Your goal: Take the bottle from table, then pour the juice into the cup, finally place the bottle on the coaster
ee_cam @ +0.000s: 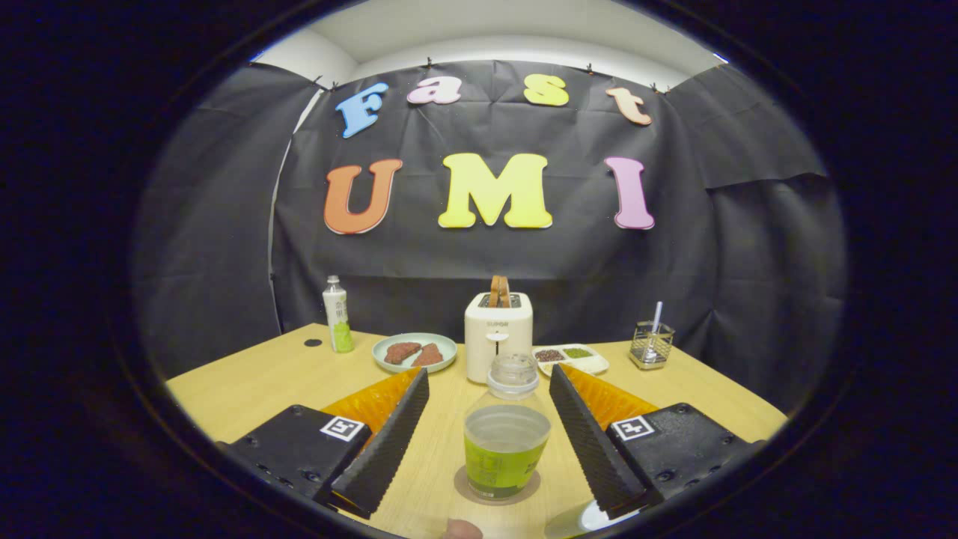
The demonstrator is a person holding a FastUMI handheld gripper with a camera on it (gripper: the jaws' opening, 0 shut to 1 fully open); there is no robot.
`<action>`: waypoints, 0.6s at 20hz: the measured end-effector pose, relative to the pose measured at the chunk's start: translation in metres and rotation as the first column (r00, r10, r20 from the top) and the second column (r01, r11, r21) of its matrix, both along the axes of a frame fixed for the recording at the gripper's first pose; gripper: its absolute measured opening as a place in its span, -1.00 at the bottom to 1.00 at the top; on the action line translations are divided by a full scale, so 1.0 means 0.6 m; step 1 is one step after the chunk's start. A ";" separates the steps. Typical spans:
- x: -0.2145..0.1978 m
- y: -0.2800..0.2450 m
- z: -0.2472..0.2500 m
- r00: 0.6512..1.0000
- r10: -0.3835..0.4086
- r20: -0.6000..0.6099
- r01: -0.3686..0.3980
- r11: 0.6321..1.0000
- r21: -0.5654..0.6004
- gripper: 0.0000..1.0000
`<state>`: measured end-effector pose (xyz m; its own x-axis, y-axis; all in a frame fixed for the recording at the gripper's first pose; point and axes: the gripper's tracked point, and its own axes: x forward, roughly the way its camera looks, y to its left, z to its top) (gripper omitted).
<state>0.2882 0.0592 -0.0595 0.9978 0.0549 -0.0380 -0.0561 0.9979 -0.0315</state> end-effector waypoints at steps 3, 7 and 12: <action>-0.027 -0.021 0.033 0.999 -0.036 -0.023 0.035 0.999 -0.040 1.00; -0.086 -0.031 0.089 0.999 -0.025 -0.043 0.022 0.999 -0.047 1.00; -0.177 -0.059 0.163 0.997 -0.071 0.020 0.073 0.993 -0.092 1.00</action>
<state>0.1820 0.0241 0.0382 0.9995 -0.0202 -0.0234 0.0171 0.9921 -0.1244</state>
